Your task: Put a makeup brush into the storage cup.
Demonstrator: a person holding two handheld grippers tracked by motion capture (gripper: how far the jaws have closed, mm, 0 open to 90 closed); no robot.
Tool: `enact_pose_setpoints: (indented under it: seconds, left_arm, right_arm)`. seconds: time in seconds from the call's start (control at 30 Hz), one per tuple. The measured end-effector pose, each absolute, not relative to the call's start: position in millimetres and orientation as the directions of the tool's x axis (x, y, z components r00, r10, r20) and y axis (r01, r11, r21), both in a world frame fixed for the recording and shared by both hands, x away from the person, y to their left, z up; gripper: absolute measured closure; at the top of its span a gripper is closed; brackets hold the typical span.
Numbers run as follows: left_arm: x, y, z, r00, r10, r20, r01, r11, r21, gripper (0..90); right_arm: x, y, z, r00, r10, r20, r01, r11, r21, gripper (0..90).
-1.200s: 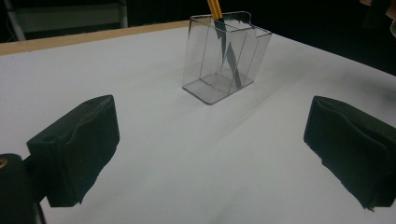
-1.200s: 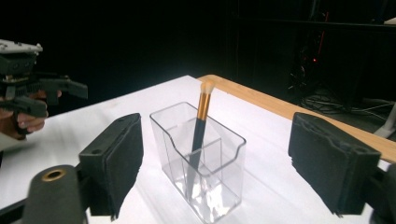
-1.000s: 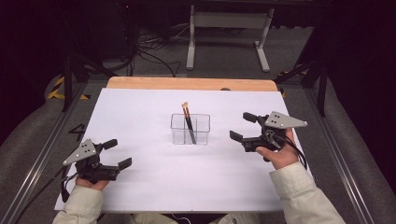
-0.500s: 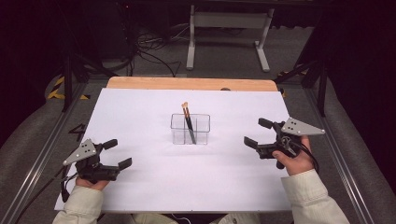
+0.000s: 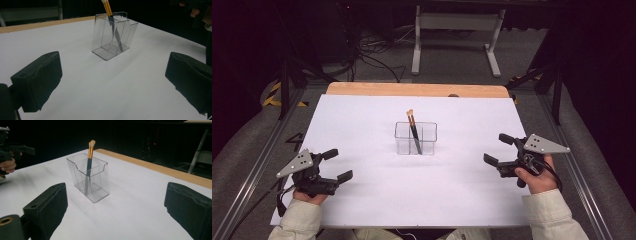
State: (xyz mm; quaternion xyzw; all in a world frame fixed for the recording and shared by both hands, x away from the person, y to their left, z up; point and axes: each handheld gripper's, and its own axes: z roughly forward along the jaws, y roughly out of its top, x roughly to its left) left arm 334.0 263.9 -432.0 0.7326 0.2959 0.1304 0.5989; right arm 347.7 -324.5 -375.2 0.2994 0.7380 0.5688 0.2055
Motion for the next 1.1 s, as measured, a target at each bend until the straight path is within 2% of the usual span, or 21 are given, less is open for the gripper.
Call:
enact_pose_setpoints:
  seconds: [0.33, 0.77, 1.1]
  left_arm:
    - [333.4, 265.9, -431.3, 0.798, 0.581, -0.162, 0.27, -0.105, 0.957, 1.2]
    - [333.0, 264.3, -432.5, 0.814, 0.562, -0.148, 0.254, -0.115, 0.96, 0.9]
    - [331.9, 262.1, -438.3, 0.818, 0.55, -0.172, 0.247, -0.065, 0.967, 0.6]
  right_arm:
    - [345.5, -318.6, -392.6, -0.762, 0.647, -0.019, 0.209, 0.274, 0.939, 2.6]
    - [345.1, -315.6, -413.3, -0.775, 0.63, 0.054, 0.236, 0.21, 0.949, 2.6]
    - [347.3, -314.8, -432.3, -0.769, 0.628, 0.118, 0.265, 0.145, 0.953, 2.6]
